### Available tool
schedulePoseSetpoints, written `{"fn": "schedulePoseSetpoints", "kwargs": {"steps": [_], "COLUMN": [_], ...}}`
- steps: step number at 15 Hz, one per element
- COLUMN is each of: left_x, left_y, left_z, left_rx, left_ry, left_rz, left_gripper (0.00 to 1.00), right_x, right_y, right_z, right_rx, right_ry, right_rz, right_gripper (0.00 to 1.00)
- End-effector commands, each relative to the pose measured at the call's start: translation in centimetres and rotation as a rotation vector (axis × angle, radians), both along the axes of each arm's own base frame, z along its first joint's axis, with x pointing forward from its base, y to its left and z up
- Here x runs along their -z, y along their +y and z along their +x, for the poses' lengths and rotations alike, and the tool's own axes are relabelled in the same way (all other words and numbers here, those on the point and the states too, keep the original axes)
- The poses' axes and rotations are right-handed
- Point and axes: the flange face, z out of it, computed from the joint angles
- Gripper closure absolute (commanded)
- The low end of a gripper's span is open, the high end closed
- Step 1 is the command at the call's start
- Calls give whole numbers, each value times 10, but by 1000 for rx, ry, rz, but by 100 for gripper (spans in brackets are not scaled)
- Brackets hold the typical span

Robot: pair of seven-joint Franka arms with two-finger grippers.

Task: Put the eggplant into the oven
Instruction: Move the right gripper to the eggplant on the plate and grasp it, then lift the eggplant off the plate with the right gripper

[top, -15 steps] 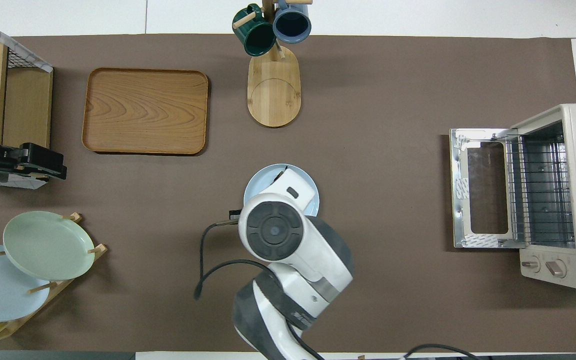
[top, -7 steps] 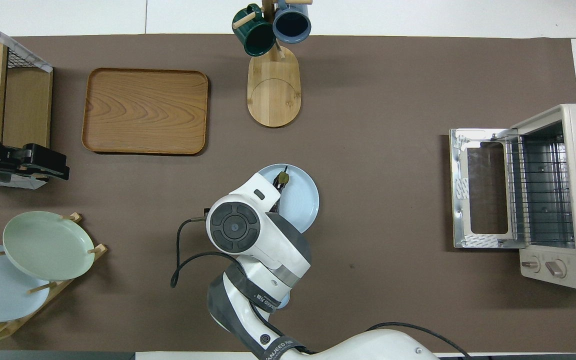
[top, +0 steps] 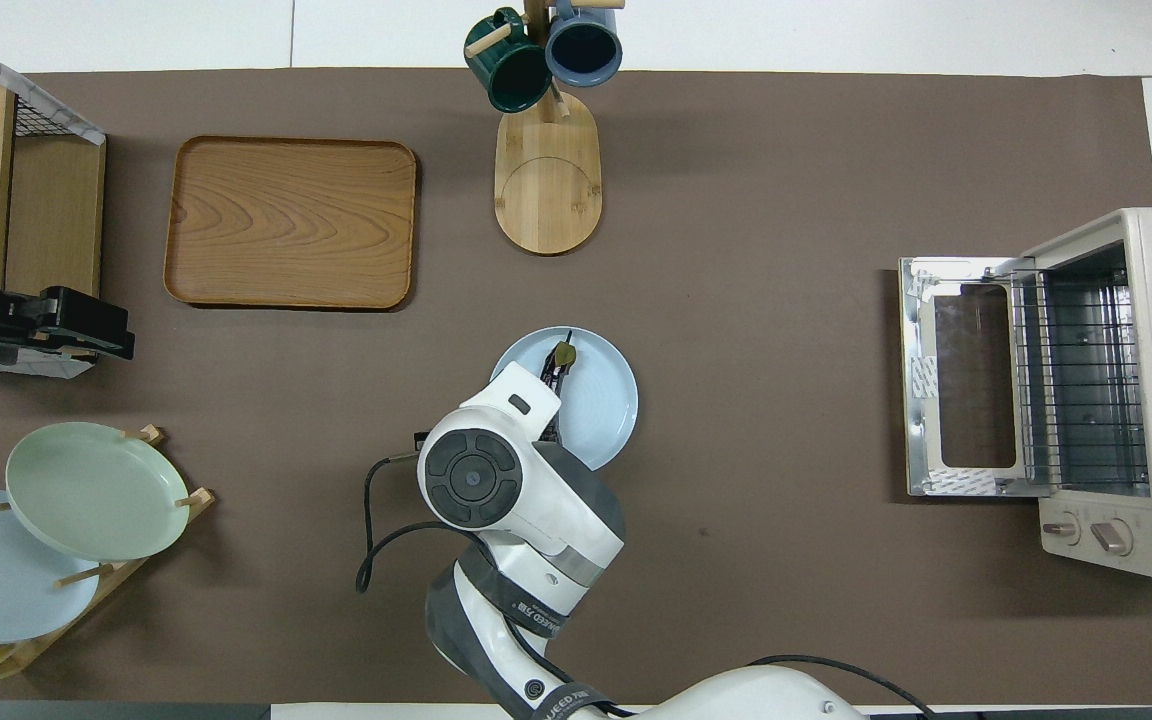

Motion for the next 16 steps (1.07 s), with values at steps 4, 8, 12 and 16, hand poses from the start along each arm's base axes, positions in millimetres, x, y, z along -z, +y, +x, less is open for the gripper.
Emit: {"fn": "schedulePoseSetpoints", "kwargs": {"steps": [4, 8, 12, 16], "left_x": [-3, -3, -3, -3], "left_y": [2, 2, 2, 2], "left_z": [-7, -7, -7, -7], "left_rx": [-10, -10, -10, -10], "left_ry": [-10, -10, -10, -10], "left_rz": [-10, -10, -10, -10], "left_gripper": [0, 0, 0, 0], "right_x": [7, 11, 7, -31], "right_y": [-14, -16, -14, -28], "right_z": [-10, -14, -14, -8], "right_rx": [-55, -69, -121, -161], "right_ry": [-12, -24, -39, -27], "right_rz": [-35, -27, -78, -280], "right_gripper": [68, 80, 100, 100]}}
